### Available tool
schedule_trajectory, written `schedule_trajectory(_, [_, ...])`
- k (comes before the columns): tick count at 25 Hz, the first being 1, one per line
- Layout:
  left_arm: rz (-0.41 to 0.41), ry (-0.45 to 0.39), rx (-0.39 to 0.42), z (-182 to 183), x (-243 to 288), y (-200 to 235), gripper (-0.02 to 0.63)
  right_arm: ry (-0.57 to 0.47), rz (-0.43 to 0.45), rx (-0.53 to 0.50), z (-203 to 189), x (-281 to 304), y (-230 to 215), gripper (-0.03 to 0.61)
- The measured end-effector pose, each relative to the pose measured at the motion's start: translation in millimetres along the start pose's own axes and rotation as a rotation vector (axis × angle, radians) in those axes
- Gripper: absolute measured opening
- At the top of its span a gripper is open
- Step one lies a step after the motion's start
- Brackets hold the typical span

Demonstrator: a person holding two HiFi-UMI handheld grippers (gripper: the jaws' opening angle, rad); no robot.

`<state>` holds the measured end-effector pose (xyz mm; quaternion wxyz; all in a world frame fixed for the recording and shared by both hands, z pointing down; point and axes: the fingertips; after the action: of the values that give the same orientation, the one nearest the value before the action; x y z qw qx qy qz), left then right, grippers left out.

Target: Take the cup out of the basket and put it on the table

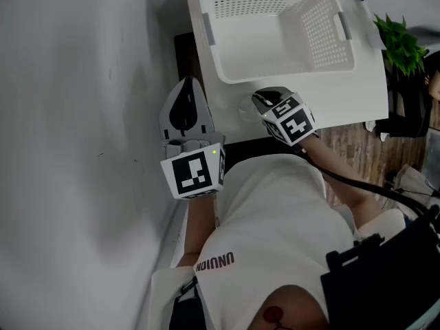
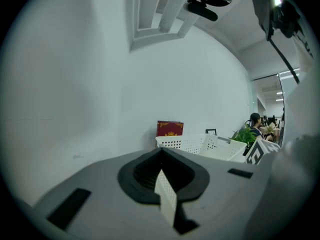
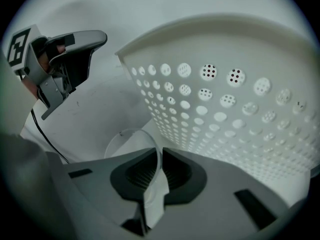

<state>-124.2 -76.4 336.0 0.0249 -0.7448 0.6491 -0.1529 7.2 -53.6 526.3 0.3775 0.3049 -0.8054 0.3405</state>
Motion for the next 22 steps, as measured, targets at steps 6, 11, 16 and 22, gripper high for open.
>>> schedule_trajectory(6, [0.003,0.005,-0.001,-0.8,1.6,0.1,0.011,0.021,-0.007,0.001,-3.3,3.7,-4.0,0.04])
schedule_trajectory(11, [0.003,0.008,-0.001,-2.1,2.2,0.7,0.011,0.034,-0.012,0.0,-6.2,6.8,-5.6,0.04])
schedule_trajectory(16, [0.006,0.011,-0.002,-1.9,1.6,2.2,0.011,0.046,-0.016,-0.003,-7.2,8.0,-6.0,0.041])
schedule_trajectory(22, [0.005,0.008,-0.001,-2.1,1.4,2.1,0.011,0.056,-0.017,-0.008,-9.2,9.9,-6.4,0.041])
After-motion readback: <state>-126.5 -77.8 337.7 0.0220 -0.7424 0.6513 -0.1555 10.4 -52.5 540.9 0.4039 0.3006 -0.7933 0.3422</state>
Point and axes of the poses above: the fingertips, and each gripper's own axes: x forward along the fingers, y to its left, z out of its top, and after that the axes turned 14 degrees about x, right-handed
